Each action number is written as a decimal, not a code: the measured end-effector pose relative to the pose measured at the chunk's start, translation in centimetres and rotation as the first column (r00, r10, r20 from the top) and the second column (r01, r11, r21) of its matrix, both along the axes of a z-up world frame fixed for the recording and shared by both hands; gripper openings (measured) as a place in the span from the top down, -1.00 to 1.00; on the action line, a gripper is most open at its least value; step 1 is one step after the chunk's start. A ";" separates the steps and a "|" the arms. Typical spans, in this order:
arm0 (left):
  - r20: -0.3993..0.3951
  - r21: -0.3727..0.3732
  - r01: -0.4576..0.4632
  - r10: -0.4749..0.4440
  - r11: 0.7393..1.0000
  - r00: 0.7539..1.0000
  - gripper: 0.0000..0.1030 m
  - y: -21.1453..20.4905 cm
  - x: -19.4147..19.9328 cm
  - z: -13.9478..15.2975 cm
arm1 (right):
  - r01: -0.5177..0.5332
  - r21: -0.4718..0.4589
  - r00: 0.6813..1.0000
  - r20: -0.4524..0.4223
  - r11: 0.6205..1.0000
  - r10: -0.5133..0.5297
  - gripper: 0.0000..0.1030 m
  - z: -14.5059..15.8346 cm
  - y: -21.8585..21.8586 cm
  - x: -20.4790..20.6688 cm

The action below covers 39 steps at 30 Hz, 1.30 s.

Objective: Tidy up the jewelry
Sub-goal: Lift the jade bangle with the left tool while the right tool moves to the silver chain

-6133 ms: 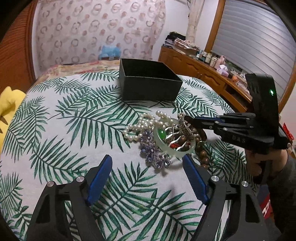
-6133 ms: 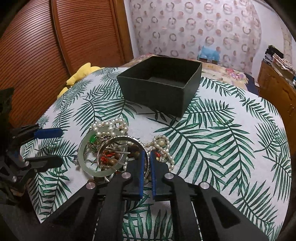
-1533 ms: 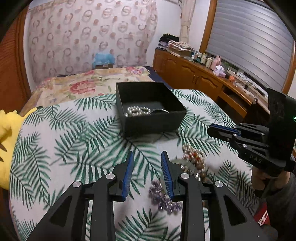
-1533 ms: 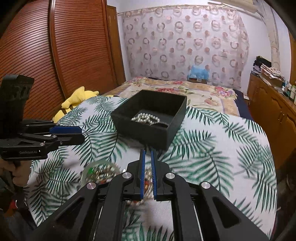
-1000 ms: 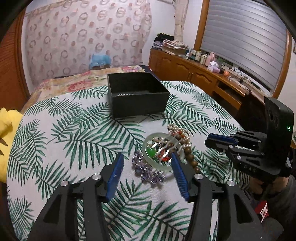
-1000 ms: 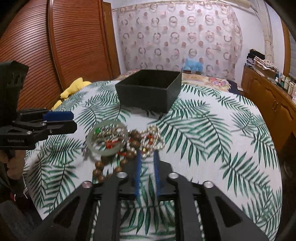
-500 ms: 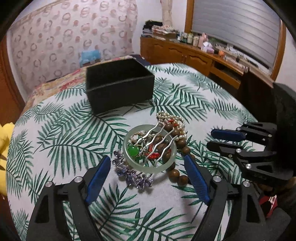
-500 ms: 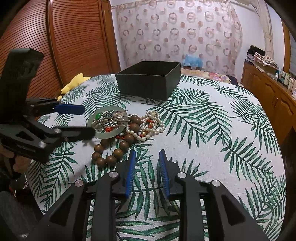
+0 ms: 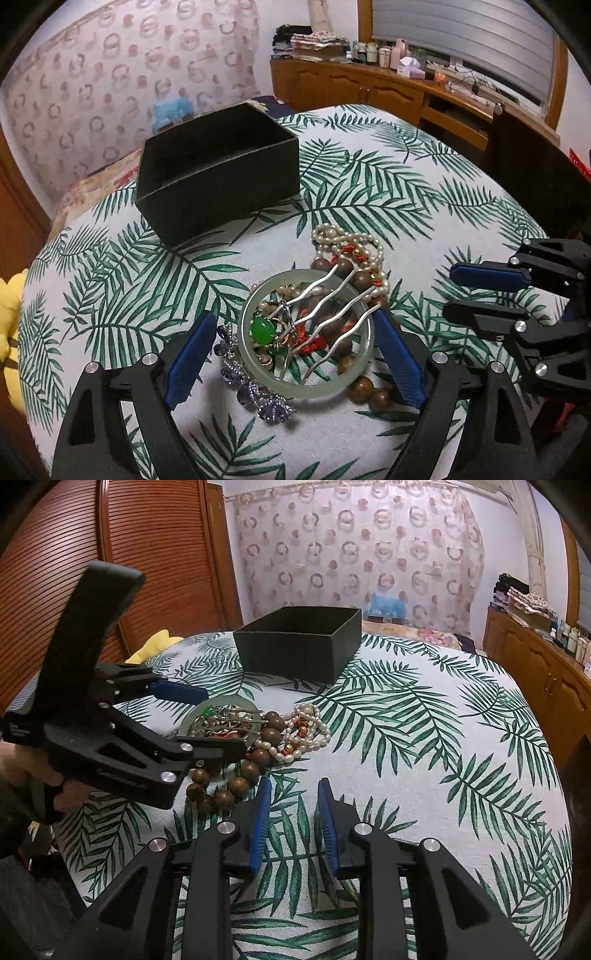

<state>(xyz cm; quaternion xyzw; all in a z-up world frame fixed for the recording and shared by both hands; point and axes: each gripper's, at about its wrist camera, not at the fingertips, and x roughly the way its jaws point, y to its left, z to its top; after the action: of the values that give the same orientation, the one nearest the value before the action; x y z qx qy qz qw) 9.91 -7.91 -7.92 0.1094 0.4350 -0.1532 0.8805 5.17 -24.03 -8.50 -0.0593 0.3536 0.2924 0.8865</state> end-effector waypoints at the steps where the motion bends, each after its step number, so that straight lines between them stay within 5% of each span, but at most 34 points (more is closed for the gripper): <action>1: -0.003 0.005 0.002 -0.002 1.000 1.000 -0.61 0.0 0.0 -0.1 | 0.000 0.000 1.000 0.001 1.000 0.000 0.45 0.0 0.0 0.0; 6: 0.024 0.009 0.006 -0.006 1.000 1.000 -0.55 -0.3 -0.3 0.0 | 0.000 0.001 1.000 0.001 1.000 0.000 0.45 0.0 0.0 0.0; 7: 0.031 0.000 0.006 -0.006 1.000 0.999 -0.32 -0.2 -0.5 0.1 | -0.001 0.001 1.000 0.000 1.000 0.001 0.45 0.0 0.0 0.0; 19: 0.138 -0.136 -0.026 0.045 0.990 0.989 -0.32 2.5 -3.0 4.8 | 0.005 -0.007 1.000 -0.014 1.000 -0.006 0.45 -0.2 0.1 0.0; 39: 0.259 -0.226 -0.066 0.125 0.972 0.958 -0.32 6.3 -4.6 9.4 | 0.002 -0.016 1.000 -0.018 1.000 -0.002 0.45 0.0 0.6 0.1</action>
<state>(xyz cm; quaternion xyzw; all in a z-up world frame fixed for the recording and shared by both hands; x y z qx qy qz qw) 5.34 -1.65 1.51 0.0122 0.2961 -0.1400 0.9448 5.30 -23.45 -8.48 -0.0634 0.3639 0.2893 0.8831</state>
